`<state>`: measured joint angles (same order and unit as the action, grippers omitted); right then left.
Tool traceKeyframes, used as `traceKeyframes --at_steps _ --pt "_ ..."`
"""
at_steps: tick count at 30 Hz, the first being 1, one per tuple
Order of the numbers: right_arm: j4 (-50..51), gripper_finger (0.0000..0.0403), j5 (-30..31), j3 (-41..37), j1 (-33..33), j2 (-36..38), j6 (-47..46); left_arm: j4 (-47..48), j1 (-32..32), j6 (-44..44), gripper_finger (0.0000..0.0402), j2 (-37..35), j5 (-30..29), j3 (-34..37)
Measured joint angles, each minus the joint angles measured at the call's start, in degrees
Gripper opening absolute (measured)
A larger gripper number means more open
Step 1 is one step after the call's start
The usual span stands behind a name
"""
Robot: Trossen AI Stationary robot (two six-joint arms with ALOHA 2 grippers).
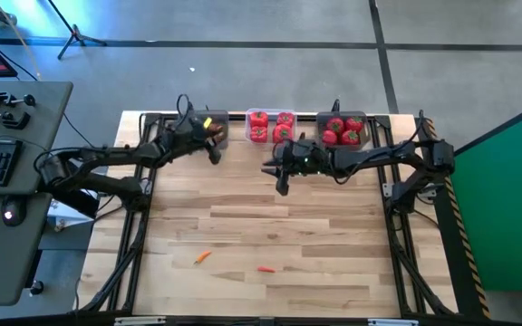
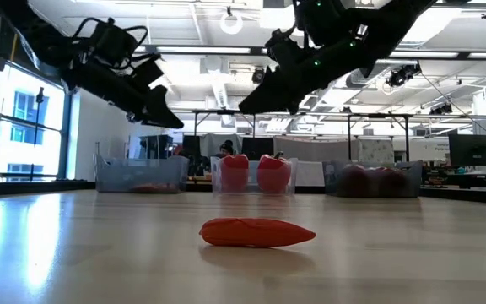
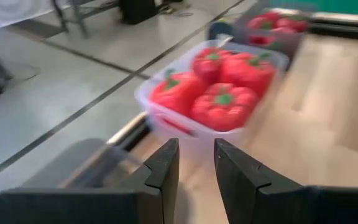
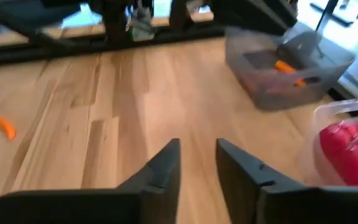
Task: Sort produce into baskets
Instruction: Put the orange chili pepper into the left black bin
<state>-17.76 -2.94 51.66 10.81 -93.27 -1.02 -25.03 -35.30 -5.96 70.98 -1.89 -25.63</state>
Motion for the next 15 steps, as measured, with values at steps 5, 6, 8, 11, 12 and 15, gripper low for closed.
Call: traceKeyframes --at_steps 5,6,8,11,12,15 --pt "7.7 0.0032 2.6 0.0 -4.5 0.0 -0.9 -7.4 5.1 1.2 0.0077 -0.2 0.0 4.0" --pt "9.4 0.0022 3.0 0.0 -5.6 -0.1 -1.6 -9.6 5.8 1.2 0.0074 -0.1 -0.2 4.9" --pt "11.5 0.001 3.4 0.0 -8.5 -0.2 -2.3 -14.6 6.9 1.2 0.0067 -0.1 -0.2 7.0" --pt "11.3 0.0009 4.0 0.0 -13.5 -0.7 -6.1 -21.5 8.5 1.2 0.0055 -0.1 0.0 10.1" --pt "11.3 0.0014 4.0 0.0 -15.0 -0.7 -7.6 -23.2 9.0 1.2 0.0052 -0.1 0.1 11.1" --pt "10.9 0.0044 4.7 0.0 -19.4 -1.2 -12.8 -25.5 10.2 1.2 0.0042 -0.1 0.2 12.9"
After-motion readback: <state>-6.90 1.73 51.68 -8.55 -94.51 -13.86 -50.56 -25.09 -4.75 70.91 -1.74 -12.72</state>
